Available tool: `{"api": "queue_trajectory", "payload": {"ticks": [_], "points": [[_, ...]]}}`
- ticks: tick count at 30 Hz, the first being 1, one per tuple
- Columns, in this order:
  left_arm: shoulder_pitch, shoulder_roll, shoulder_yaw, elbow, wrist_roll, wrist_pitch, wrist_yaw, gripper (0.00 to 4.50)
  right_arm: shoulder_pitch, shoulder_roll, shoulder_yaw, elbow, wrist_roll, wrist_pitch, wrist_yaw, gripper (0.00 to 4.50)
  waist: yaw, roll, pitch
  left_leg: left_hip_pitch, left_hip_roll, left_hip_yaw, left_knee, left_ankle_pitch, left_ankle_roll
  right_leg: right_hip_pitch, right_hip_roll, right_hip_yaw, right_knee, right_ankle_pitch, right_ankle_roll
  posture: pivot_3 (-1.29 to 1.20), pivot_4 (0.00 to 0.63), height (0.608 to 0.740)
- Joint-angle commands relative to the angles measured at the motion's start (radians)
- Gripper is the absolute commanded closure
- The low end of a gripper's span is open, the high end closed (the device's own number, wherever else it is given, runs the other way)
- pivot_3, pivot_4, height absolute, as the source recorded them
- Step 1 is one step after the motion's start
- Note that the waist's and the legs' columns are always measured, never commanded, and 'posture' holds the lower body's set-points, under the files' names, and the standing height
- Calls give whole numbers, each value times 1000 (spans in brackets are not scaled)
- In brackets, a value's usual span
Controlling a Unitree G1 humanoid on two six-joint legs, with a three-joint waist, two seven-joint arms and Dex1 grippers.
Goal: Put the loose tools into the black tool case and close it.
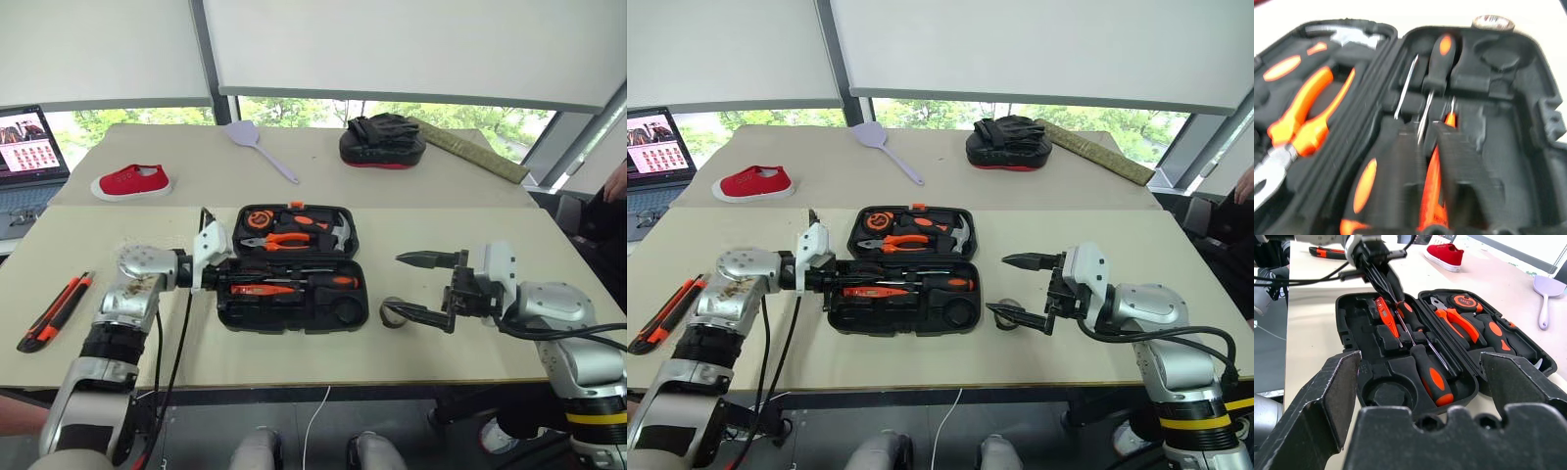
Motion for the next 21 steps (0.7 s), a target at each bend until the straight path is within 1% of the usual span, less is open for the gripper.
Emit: {"api": "queue_trajectory", "payload": {"ticks": [1, 8, 13, 15, 19, 21], "points": [[11, -1, -9, 20, 26, -40, 17, 4467, -15, 4, -22, -30, 25, 4, -10, 0, 0, 0, 0, 0, 0, 0, 0, 0, 0, 0, 0, 0, 0, 0, 0, 0, 150, 740], [31, -7, -47, 83, 95, -92, 54, 4467, -10, 15, -20, -36, 23, 10, -23, 0, 0, 1, 0, 1, 0, 0, 0, 0, 0, 1, 0, 0, 0, 0, 0, 0, 150, 740], [44, -4, -73, 99, 132, -117, 62, 4467, -16, 25, -12, -29, 19, 8, -29, 0, 0, 5, -3, 5, 0, 0, 0, 0, 0, 4, 0, 1, 1, 0, 0, 0, 150, 740], [57, 3, -40, 83, 105, -141, 71, 4467, -19, 29, -11, -23, 17, 4, -31, 0, 0, 6, -3, 6, 0, 0, 0, 0, 0, 4, 0, 1, 1, 0, 0, 0, 150, 740], [126, 28, 94, -5, -42, -157, 41, 4467, -16, 48, -27, -18, 23, -17, -38, 0, -8, 6, -4, 6, 1, 1, 0, 0, 0, 3, 0, 2, 1, 0, -1, 0, 150, 740], [218, 72, 211, -92, -146, -118, 27, 3959, -8, 76, -36, 2, 5, -81, -41, 0, -12, 5, -3, 5, 1, 0, 0, 0, 0, 2, 0, 2, 2, 0, -1, 0, 150, 740]]}}
